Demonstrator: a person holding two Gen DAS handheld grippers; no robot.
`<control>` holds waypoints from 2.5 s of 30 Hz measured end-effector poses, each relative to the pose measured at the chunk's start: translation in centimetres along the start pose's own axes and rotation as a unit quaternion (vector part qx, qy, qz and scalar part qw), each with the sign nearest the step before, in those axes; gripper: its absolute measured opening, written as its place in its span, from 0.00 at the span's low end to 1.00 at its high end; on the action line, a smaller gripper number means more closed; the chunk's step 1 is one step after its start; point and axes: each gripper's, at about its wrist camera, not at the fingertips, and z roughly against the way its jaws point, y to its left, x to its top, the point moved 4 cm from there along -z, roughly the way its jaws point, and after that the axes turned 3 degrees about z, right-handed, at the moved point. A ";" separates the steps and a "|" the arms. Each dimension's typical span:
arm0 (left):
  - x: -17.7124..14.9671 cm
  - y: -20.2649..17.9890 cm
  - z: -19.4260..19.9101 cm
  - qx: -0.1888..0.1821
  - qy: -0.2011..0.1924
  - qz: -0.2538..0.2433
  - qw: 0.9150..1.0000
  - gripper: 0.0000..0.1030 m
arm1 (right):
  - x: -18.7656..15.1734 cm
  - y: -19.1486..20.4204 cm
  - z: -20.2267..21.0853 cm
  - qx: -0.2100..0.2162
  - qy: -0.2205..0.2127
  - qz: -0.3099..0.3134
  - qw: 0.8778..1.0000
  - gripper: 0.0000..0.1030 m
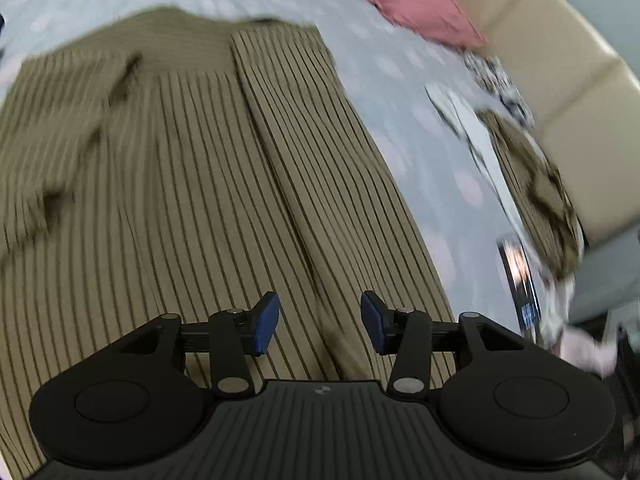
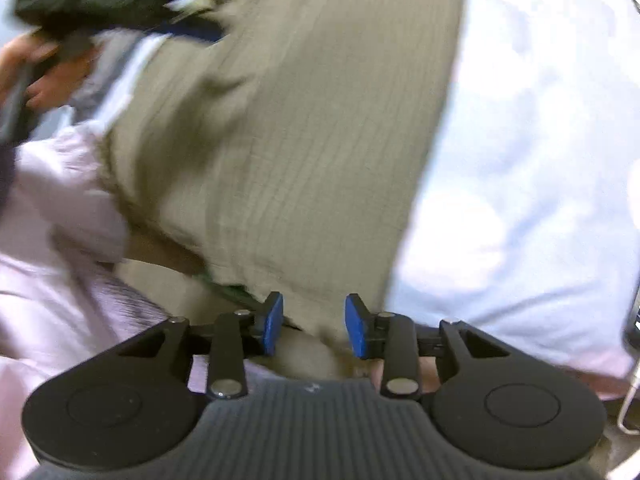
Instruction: Fold clothes
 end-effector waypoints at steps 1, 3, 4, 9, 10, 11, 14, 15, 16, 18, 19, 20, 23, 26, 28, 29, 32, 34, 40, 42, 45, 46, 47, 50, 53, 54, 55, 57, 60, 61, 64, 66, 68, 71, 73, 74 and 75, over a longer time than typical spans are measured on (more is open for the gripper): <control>-1.5 -0.6 -0.1 0.002 0.012 -0.009 1.000 0.42 | -0.2 -0.3 -0.4 0.000 0.004 -0.009 1.000 0.37; -3.8 -1.5 -0.2 0.007 0.026 -0.024 0.999 0.43 | -0.4 -0.6 -1.0 0.020 0.003 -0.016 1.000 0.39; -5.0 -2.0 -0.3 0.007 0.034 -0.032 0.999 0.43 | -0.4 -0.7 -1.3 0.022 -0.001 -0.015 1.000 0.39; -9.3 -2.9 -1.2 -0.003 0.054 -0.027 0.998 0.45 | -0.8 -1.4 -2.5 0.000 -0.006 -0.008 1.000 0.39; -9.9 -2.9 -1.6 -0.001 0.060 -0.023 0.998 0.45 | -0.9 -1.7 -2.8 0.004 -0.006 -0.016 1.000 0.39; -10.4 -3.0 -1.9 0.002 0.067 -0.029 0.997 0.44 | -1.0 -1.7 -2.9 0.006 -0.005 -0.021 1.000 0.39; -11.5 -3.7 -2.7 0.009 0.080 -0.051 0.995 0.41 | -1.2 -1.5 -3.5 0.011 -0.001 -0.026 1.000 0.06; -11.8 -3.9 -2.8 0.007 0.081 -0.055 0.995 0.40 | -1.2 -1.3 -3.6 0.013 0.002 -0.023 1.000 0.04; -12.0 -4.0 -3.1 0.004 0.081 -0.057 0.995 0.33 | -1.3 -1.1 -3.7 0.012 0.005 -0.020 1.000 0.04; -12.2 -4.0 -3.7 0.006 0.085 -0.054 0.995 0.22 | -1.6 -0.8 -3.9 0.008 0.011 -0.014 1.000 0.03; -12.3 -4.1 -4.0 0.015 0.085 -0.056 0.995 0.14 | -1.7 -0.8 -4.1 0.006 0.017 -0.014 1.000 0.03; -12.3 -4.1 -4.2 0.025 0.086 -0.059 0.994 0.07 | -1.8 -0.8 -4.3 0.004 0.023 -0.015 1.000 0.03; -12.2 -3.7 -4.3 0.031 0.093 -0.056 0.994 0.04 | -2.2 -0.4 -5.1 -0.002 0.049 -0.013 0.999 0.09; -12.4 -3.0 -4.4 0.042 0.105 -0.046 0.992 0.04 | -2.7 0.2 -5.5 -0.007 0.074 -0.010 0.997 0.24; -12.6 -2.6 -4.0 0.047 0.111 -0.046 0.992 0.04 | -2.9 0.9 -5.4 -0.010 0.079 -0.001 0.997 0.37; -12.6 -2.5 -3.6 0.050 0.110 -0.048 0.991 0.04 | -2.8 1.3 -5.2 -0.010 0.078 0.005 0.997 0.38; -12.3 -2.0 -2.5 0.064 0.100 -0.048 0.992 0.04 | -2.5 2.1 -4.4 -0.012 0.073 0.009 0.997 0.42; -12.0 -1.3 -1.6 0.069 0.090 -0.035 0.993 0.05 | -2.2 2.6 -3.9 -0.020 0.067 0.012 0.997 0.45; -12.0 1.3 1.5 0.114 0.057 0.019 0.992 0.19 | -0.9 4.5 -2.4 -0.088 0.037 0.043 0.994 0.54; -12.3 2.3 2.5 0.142 0.049 0.034 0.988 0.20 | -0.3 5.2 -1.8 -0.113 0.027 0.061 0.991 0.57; -13.0 3.9 4.1 0.174 0.035 0.067 0.982 0.24 | 1.1 6.4 -1.1 -0.135 0.005 0.089 0.987 0.63; -13.1 4.3 4.7 0.183 0.029 0.074 0.980 0.25 | 1.6 6.8 -0.8 -0.141 -0.003 0.097 0.985 0.63; -13.3 4.8 5.4 0.190 0.025 0.078 0.978 0.28 | 2.2 7.2 -0.6 -0.146 -0.012 0.105 0.984 0.64; -13.9 6.1 7.2 0.208 0.009 0.096 0.973 0.38 | 3.8 8.1 0.0 -0.155 -0.041 0.122 0.980 0.65; -14.5 7.2 8.2 0.212 -0.002 0.118 0.970 0.39 | 5.2 9.0 0.0 -0.137 -0.059 0.126 0.981 0.65; -14.8 7.7 8.5 0.215 -0.005 0.126 0.968 0.39 | 5.6 9.3 -0.1 -0.130 -0.062 0.129 0.981 0.65; -14.9 8.1 8.7 0.218 -0.007 0.134 0.967 0.39 | 6.0 9.7 -0.4 -0.123 -0.062 0.135 0.981 0.65; -15.6 9.0 9.3 0.224 -0.010 0.151 0.963 0.40 | 6.6 10.6 -1.0 -0.114 -0.059 0.151 0.980 0.65; -16.7 10.0 9.9 0.229 -0.015 0.167 0.959 0.40 | 7.6 12.4 -2.3 -0.104 -0.053 0.177 0.977 0.65; -17.1 10.3 10.0 0.233 -0.014 0.172 0.957 0.40 | 7.8 12.8 -2.5 -0.100 -0.051 0.185 0.976 0.65; -18.2 11.8 10.0 0.243 -0.017 0.194 0.950 0.41 | 8.5 14.3 -3.5 -0.089 -0.046 0.204 0.974 0.65; -18.8 12.1 10.1 0.234 -0.027 0.202 0.951 0.41 | 8.7 14.8 -4.0 -0.083 -0.041 0.214 0.972 0.65; -18.7 12.3 10.1 0.230 -0.042 0.191 0.953 0.41 | 8.7 15.3 -4.5 -0.075 -0.034 0.222 0.972 0.65; -17.9 11.9 10.2 0.247 -0.064 0.141 0.957 0.48 | 8.8 15.8 -5.2 -0.066 -0.026 0.226 0.972 0.65; -17.3 11.6 9.7 0.243 -0.065 0.104 0.962 0.50 | 8.8 16.0 -5.5 -0.064 -0.022 0.225 0.972 0.65; -17.2 11.8 9.2 0.243 -0.056 0.099 0.963 0.50 | 8.8 16.1 -5.6 -0.063 -0.022 0.224 0.972 0.65; -17.1 12.0 8.6 0.244 -0.047 0.094 0.964 0.49 | 8.8 16.1 -5.6 -0.061 -0.021 0.223 0.973 0.65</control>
